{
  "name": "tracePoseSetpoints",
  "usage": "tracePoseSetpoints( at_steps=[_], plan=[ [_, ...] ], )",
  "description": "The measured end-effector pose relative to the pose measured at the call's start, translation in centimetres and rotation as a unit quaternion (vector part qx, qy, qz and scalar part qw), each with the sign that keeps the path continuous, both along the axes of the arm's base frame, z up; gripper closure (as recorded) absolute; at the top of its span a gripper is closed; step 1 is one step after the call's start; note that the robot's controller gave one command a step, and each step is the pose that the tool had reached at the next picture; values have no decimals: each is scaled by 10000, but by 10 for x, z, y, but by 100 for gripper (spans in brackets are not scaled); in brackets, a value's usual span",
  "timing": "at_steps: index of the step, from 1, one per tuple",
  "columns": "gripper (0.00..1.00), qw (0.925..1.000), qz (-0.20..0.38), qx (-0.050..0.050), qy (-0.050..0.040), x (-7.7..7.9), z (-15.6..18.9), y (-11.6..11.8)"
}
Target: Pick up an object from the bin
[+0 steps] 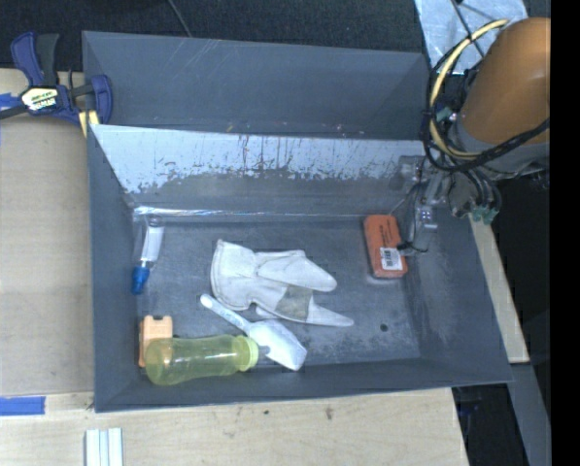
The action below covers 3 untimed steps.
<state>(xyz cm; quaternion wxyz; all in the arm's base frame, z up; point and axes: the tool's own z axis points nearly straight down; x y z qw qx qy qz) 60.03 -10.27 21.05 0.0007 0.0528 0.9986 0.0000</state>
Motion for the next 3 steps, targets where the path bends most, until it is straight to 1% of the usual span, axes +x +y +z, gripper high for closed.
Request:
tracePoseSetpoints(
  at_steps=[1,2,3],
  plan=[
    [0,9988,-479,-1,-30,-4,31,3],
    [0,9955,-943,-2,-31,-4,-2,14],
    [0,9999,-118,-3,-11,-4,-33,16]
  ],
)
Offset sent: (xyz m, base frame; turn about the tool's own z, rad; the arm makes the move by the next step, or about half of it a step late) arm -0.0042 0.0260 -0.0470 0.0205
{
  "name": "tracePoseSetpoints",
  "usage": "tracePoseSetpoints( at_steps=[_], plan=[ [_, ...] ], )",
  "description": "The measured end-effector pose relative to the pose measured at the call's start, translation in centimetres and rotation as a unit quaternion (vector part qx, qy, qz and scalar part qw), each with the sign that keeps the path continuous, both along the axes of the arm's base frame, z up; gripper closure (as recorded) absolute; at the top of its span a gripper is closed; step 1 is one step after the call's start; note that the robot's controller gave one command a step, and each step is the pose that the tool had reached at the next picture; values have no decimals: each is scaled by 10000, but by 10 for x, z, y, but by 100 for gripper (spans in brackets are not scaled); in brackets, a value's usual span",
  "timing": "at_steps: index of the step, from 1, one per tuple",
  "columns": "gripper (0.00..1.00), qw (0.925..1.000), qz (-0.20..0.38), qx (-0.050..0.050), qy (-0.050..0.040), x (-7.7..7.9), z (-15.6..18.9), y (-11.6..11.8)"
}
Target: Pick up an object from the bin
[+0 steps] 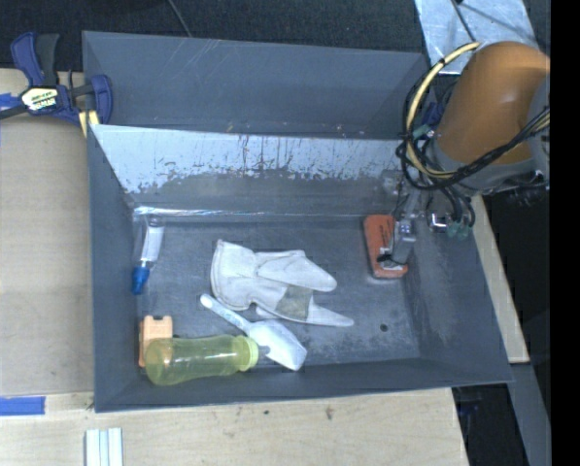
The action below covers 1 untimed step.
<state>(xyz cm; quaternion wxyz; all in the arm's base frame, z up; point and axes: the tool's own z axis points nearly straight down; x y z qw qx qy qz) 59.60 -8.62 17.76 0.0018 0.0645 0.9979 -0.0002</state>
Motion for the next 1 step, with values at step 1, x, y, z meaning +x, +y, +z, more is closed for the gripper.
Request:
tracePoseSetpoints(
  at_steps=[1],
  plan=[
    [0,9979,-642,3,-9,-3,-37,-7]
  ],
)
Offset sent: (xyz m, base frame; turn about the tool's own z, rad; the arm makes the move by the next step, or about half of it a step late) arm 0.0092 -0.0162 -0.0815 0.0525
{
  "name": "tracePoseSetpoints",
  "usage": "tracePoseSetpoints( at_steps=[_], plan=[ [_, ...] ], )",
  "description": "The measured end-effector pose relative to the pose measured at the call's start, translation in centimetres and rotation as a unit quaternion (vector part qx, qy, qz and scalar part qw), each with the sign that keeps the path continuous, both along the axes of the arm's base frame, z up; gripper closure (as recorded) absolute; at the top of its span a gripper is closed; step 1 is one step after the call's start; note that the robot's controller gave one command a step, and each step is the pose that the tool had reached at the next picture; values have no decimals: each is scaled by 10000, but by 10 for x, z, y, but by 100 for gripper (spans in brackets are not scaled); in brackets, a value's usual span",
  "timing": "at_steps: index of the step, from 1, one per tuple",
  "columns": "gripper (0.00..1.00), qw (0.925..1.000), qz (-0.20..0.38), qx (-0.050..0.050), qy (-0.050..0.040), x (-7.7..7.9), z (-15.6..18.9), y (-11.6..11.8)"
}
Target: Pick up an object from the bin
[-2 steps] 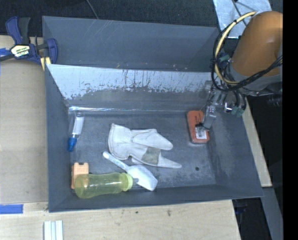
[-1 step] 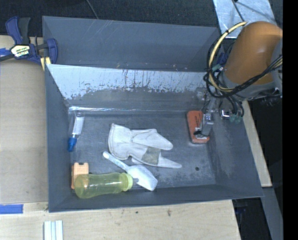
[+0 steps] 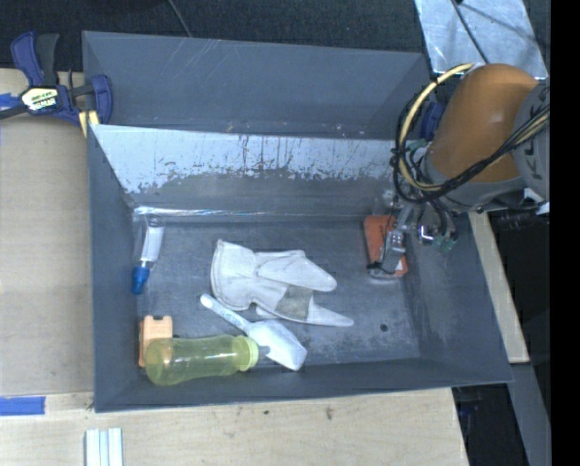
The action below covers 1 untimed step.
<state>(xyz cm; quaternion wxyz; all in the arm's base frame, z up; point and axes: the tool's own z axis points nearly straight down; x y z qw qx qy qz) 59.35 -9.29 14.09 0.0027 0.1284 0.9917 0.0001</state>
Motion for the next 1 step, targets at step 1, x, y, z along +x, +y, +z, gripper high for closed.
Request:
tracePoseSetpoints(
  at_steps=[1],
  plan=[
    [0,10000,-59,2,14,0,-9,-2]
  ],
)
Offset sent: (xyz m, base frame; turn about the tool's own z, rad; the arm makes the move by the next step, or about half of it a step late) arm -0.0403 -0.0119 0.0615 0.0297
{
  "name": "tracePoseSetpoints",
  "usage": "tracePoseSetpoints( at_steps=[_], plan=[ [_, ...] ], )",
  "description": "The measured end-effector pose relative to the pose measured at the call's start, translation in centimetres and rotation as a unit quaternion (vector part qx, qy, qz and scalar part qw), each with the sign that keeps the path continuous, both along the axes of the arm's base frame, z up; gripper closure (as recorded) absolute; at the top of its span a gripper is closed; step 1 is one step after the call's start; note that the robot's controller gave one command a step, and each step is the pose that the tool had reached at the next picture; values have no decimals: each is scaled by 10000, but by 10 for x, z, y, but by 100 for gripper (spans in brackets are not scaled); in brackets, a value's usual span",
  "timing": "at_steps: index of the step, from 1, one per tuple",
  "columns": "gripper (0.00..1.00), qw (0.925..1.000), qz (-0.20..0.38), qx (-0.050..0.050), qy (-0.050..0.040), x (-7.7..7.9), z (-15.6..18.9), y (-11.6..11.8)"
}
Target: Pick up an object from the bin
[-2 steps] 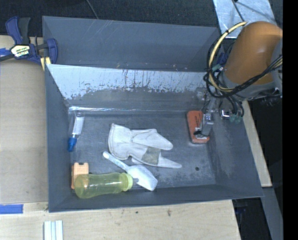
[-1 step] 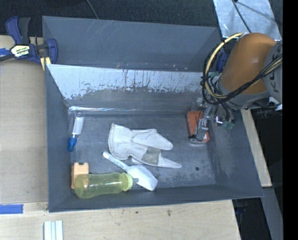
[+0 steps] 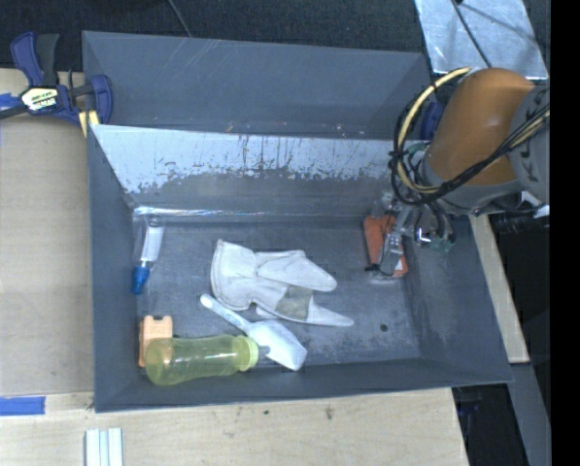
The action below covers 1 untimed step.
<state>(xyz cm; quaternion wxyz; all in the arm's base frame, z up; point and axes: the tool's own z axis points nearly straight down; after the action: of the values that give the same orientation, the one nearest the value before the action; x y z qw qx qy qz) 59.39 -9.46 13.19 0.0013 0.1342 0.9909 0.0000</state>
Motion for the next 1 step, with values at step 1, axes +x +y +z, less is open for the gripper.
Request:
tracePoseSetpoints(
  at_steps=[1],
  plan=[
    [0,9990,438,6,45,-18,16,-4]
  ],
)
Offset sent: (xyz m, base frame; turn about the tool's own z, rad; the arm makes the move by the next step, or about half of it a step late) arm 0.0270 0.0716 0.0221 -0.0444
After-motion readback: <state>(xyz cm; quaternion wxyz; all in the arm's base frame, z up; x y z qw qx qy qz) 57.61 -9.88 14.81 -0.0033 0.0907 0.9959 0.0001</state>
